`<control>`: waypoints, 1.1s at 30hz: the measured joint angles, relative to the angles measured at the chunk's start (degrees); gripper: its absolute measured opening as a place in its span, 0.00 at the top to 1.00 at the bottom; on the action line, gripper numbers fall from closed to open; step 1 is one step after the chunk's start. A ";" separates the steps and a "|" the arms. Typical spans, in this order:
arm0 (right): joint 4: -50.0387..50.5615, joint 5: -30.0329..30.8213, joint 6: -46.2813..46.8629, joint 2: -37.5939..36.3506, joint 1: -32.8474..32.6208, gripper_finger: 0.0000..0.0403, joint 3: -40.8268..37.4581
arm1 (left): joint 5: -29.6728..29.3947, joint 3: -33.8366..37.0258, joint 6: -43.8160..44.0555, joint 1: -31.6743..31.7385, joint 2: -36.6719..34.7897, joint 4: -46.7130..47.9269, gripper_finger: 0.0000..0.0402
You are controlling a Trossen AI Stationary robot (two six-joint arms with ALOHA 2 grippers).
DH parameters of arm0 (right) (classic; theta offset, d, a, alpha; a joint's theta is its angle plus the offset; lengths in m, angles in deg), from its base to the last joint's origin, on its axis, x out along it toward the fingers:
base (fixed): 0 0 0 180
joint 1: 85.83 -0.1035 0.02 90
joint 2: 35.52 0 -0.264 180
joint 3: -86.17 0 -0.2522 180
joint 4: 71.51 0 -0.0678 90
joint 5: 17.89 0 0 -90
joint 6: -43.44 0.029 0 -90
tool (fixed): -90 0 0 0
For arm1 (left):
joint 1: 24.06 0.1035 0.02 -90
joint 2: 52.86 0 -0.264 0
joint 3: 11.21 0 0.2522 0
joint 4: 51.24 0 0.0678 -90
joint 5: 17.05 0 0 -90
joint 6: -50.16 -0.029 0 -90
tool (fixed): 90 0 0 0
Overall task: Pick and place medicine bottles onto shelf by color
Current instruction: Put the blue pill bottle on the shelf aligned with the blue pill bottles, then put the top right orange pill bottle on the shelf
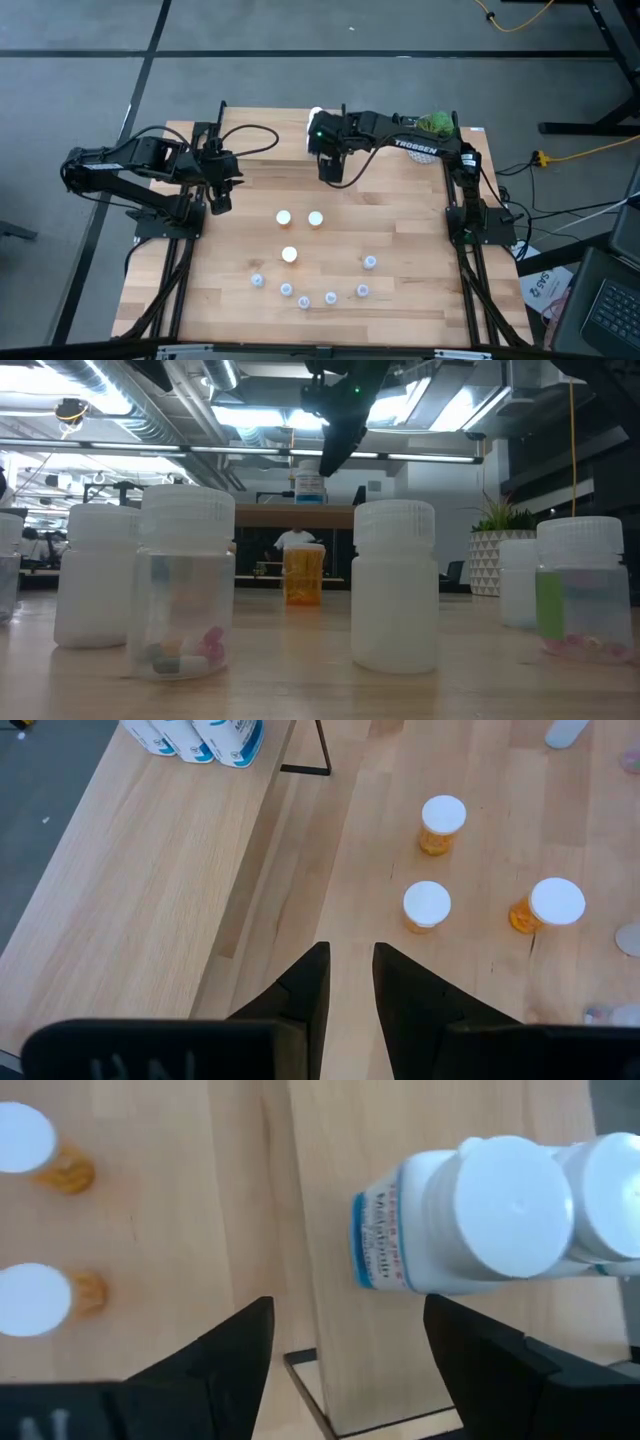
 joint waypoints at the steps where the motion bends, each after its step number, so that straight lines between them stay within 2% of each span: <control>1: 0.01 0.00 0.02 0.01 -0.04 0.35 0.00 | 0.02 0.00 0.01 0.00 0.01 0.00 0.82; 12: 0.84 0.01 0.12 0.02 -0.01 0.35 0.01 | 0.01 0.00 0.07 0.00 0.01 0.00 0.82; 17: 7.83 -0.34 4.56 -1.43 -1.57 0.35 1.08 | 0.01 0.00 0.07 0.00 -0.01 0.02 0.82; 25: 24.43 -17.36 10.71 -3.00 -7.29 0.35 2.44 | 0.02 0.00 -0.04 -0.02 0.01 -0.20 0.82; 27: 28.70 -18.18 12.11 -3.26 -9.32 0.35 2.25 | 0.01 0.00 -0.04 0.00 -0.01 -0.20 0.82; 33: 27.93 -17.92 15.61 -8.36 -16.92 0.35 -4.37 | 0.02 0.00 0.02 0.00 0.01 -0.20 0.82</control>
